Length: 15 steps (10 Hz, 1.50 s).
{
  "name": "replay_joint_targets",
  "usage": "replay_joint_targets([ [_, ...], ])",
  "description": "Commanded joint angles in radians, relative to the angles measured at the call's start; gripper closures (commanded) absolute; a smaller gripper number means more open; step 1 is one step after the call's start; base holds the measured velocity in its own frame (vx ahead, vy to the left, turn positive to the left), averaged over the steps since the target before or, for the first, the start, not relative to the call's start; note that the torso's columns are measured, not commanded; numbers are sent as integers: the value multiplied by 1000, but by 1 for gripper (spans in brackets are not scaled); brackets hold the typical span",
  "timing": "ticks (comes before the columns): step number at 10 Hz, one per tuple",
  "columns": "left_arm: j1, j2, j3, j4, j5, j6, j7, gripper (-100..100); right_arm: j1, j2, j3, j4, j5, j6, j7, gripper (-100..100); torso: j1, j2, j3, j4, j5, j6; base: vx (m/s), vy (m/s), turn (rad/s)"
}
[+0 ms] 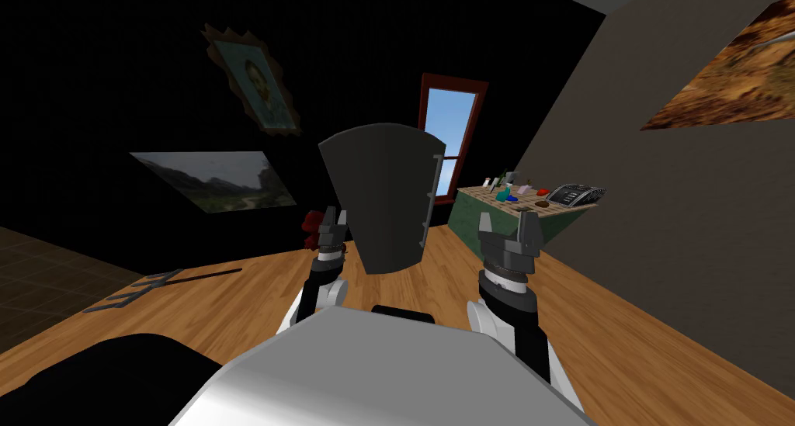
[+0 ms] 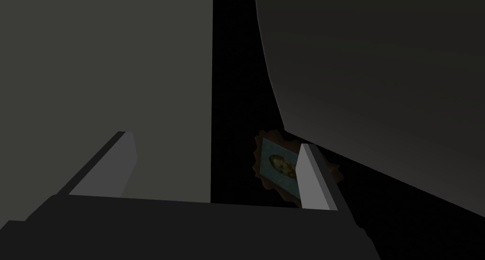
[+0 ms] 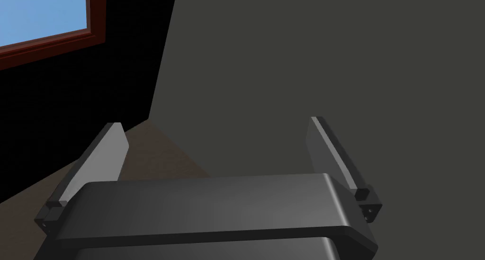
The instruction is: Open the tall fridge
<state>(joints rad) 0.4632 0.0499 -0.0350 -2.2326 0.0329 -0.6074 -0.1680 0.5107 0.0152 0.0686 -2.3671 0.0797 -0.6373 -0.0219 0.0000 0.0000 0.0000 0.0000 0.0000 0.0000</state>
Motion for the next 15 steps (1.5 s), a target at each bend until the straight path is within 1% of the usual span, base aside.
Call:
replay_joint_targets([
  [1,0,0,0,0,0,0,0,0,0,0,0,0,0,0,0,0,0,40,-82,41,0,0,0,0,0],
  [3,0,0,0,0,0,0,0,0,0,0,0,0,0,0,0,0,0,175,-351,176,0,0,0,0,0],
  [9,0,0,0,0,0,0,0,0,0,0,0,0,0,0,0,0,0,618,-1234,617,0,0,0,0,0],
  [10,-27,32,-2,18,0,20,-6,-100,0,0,0,0,0,0,0,0,0,691,-1382,691,0,0,10,-8,-24],
  [11,-44,43,-3,29,0,33,-10,-100,0,0,0,0,0,0,0,0,0,725,-1451,724,0,0,11,-14,-31],
  [12,-66,53,-5,43,1,49,-15,-100,0,0,0,0,0,0,0,0,0,734,-1471,734,0,0,9,-15,-31],
  [15,-149,75,-11,95,1,111,-34,-100,0,0,0,0,0,0,0,0,0,738,-1476,738,0,0,13,-19,-38],
])
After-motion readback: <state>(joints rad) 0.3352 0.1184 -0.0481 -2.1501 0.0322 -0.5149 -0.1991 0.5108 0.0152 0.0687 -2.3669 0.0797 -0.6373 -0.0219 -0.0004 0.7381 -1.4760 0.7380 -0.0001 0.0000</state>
